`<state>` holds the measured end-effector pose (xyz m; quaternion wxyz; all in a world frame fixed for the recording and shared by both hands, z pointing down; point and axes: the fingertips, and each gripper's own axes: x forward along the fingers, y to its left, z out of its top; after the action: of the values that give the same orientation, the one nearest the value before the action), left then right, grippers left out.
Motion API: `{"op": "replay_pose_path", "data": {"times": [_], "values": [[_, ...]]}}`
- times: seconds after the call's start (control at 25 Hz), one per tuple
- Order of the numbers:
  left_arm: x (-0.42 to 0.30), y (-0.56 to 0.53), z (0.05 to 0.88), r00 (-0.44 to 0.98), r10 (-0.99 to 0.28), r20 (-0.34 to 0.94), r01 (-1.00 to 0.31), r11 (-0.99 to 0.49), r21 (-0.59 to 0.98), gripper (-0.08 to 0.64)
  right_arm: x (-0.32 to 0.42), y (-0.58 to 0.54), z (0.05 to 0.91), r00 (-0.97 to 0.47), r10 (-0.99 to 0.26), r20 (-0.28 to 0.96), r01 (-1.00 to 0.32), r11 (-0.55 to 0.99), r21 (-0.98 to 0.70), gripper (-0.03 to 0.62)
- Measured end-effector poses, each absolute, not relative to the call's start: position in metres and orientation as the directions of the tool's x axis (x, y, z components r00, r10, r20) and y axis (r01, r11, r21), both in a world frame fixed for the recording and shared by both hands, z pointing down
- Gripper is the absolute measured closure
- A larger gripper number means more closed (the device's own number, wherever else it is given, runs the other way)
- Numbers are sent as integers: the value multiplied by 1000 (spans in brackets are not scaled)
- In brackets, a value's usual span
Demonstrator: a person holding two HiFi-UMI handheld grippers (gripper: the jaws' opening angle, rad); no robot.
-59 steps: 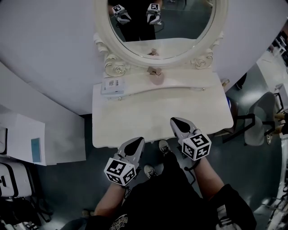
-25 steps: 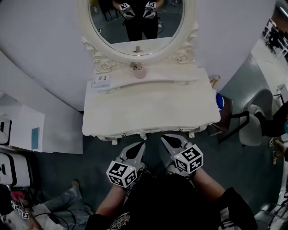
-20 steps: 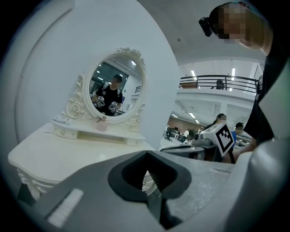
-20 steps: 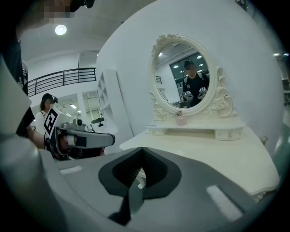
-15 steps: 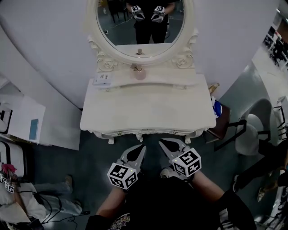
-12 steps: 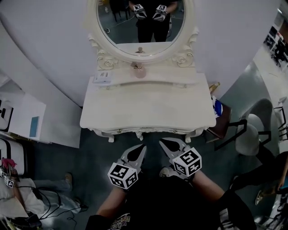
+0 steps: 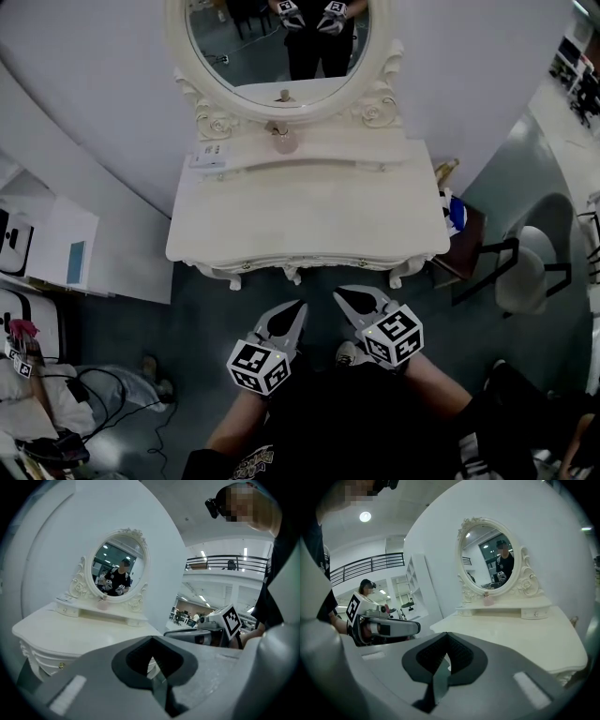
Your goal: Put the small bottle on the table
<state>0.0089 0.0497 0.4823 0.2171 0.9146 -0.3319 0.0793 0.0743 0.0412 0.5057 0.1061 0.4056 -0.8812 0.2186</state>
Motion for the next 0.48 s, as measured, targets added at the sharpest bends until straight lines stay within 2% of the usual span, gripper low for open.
{"op": "replay_pose_path", "data": {"times": [0.48], "values": [[20, 56, 482, 768, -573, 284, -640, -687, 344, 560, 84, 47, 506, -650, -669, 361, -760, 575, -304, 565]]}}
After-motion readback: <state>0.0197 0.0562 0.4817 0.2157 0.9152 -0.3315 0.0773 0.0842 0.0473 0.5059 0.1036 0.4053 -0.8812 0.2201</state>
